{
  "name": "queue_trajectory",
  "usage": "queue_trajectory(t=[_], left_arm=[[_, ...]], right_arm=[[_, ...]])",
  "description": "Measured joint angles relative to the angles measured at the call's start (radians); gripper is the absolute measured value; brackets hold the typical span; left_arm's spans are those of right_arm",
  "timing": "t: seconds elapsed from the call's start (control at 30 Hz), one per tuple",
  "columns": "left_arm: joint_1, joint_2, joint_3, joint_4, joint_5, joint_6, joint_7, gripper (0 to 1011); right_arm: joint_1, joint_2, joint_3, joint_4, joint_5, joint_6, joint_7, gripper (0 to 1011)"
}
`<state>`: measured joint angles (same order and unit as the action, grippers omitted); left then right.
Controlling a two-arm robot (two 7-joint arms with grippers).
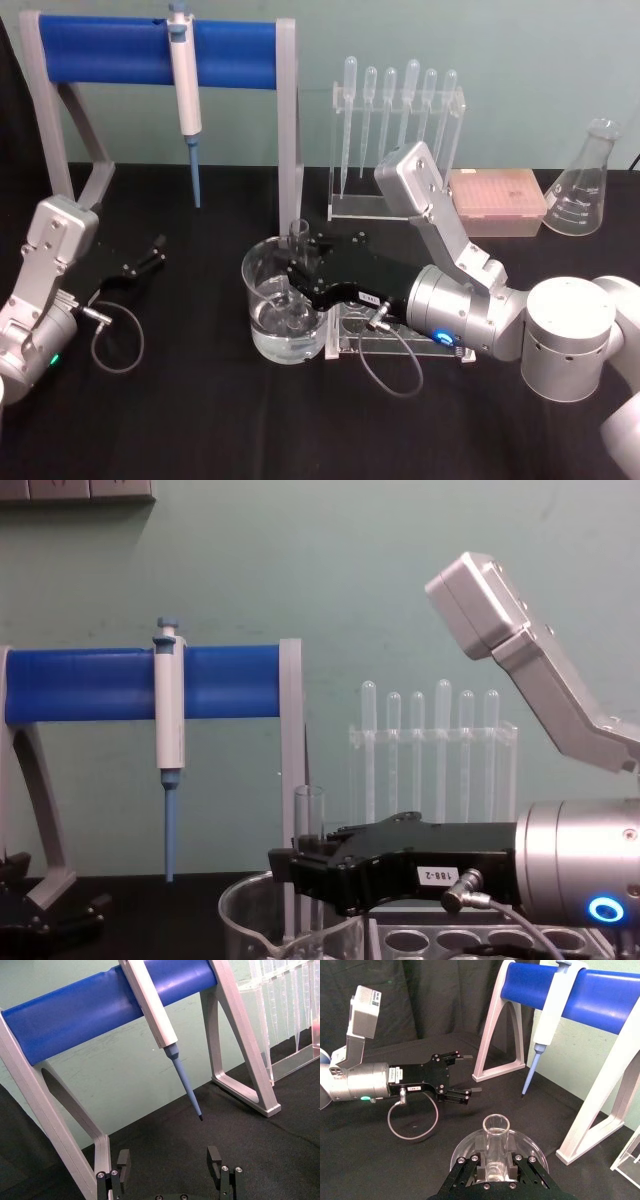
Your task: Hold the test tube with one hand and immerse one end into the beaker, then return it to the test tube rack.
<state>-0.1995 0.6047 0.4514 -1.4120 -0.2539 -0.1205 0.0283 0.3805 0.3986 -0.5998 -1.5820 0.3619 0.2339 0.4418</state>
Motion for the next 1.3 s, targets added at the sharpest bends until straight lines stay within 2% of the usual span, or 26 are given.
queue_trajectory(t=[1.3], left_arm=[[0.0, 0.0, 0.0, 0.0, 0.0, 0.0, 0.0, 1000]], right_arm=[[0.0, 0.0, 0.0, 0.0, 0.0, 0.0, 0.0, 225]])
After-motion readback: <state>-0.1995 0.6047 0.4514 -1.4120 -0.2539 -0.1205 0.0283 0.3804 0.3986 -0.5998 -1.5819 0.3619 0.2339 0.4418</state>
